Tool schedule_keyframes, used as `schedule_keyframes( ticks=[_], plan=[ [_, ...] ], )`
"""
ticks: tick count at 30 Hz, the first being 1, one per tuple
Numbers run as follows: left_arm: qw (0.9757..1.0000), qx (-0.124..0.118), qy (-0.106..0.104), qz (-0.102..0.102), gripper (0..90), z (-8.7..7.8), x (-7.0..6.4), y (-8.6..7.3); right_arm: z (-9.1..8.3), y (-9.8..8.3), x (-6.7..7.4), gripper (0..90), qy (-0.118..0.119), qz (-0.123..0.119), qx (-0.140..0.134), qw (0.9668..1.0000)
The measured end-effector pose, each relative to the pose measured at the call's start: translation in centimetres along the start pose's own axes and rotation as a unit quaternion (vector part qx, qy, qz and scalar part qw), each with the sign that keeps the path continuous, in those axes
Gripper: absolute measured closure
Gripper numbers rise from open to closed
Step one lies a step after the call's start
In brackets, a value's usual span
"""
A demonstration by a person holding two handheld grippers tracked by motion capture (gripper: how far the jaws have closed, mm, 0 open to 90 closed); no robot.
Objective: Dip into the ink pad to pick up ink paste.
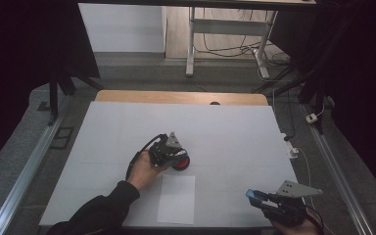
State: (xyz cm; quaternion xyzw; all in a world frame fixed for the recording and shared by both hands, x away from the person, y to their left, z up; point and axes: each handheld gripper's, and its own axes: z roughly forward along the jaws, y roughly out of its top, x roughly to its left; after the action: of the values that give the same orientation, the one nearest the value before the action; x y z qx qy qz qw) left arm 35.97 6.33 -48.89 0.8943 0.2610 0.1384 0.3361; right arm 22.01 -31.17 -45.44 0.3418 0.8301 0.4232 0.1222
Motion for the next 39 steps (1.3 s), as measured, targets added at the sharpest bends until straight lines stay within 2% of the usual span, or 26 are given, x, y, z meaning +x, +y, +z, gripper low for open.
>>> schedule_keyframes(
  ticks=[7,15,18,23,27,34,37,39],
  plan=[
    [0.9988,-0.015,-0.026,-0.039,70.4,0.1,0.9,-0.4,0.0,0.0,0.0,68.0,0.000,-0.001,0.001,1.0000],
    [0.9962,-0.025,-0.047,-0.069,70.3,0.1,1.7,-0.8,0.0,0.0,0.0,68.0,0.000,0.000,0.000,1.0000],
    [0.9967,-0.024,-0.044,-0.064,70.3,0.1,1.6,-0.8,0.0,0.0,0.0,68.0,-0.001,-0.001,0.001,1.0000],
    [0.9989,-0.018,-0.021,-0.038,70.3,0.0,0.8,-0.6,0.0,0.0,0.0,68.0,-0.001,-0.001,0.000,1.0000],
    [0.9994,-0.015,-0.009,-0.029,70.2,0.1,0.3,-0.5,0.0,0.0,0.0,68.0,0.001,-0.002,0.000,1.0000],
    [0.9990,-0.011,-0.013,-0.042,70.0,0.0,0.6,-0.3,0.0,0.0,0.0,68.0,0.001,-0.002,0.000,1.0000],
    [0.9990,-0.009,-0.004,-0.044,69.9,-0.2,0.6,-0.1,0.0,0.0,0.0,68.0,0.000,-0.002,0.000,1.0000],
    [0.9988,-0.013,-0.009,-0.046,69.9,-0.5,0.8,0.0,-0.1,0.0,0.0,68.0,-0.001,-0.003,0.001,1.0000]
  ],
)
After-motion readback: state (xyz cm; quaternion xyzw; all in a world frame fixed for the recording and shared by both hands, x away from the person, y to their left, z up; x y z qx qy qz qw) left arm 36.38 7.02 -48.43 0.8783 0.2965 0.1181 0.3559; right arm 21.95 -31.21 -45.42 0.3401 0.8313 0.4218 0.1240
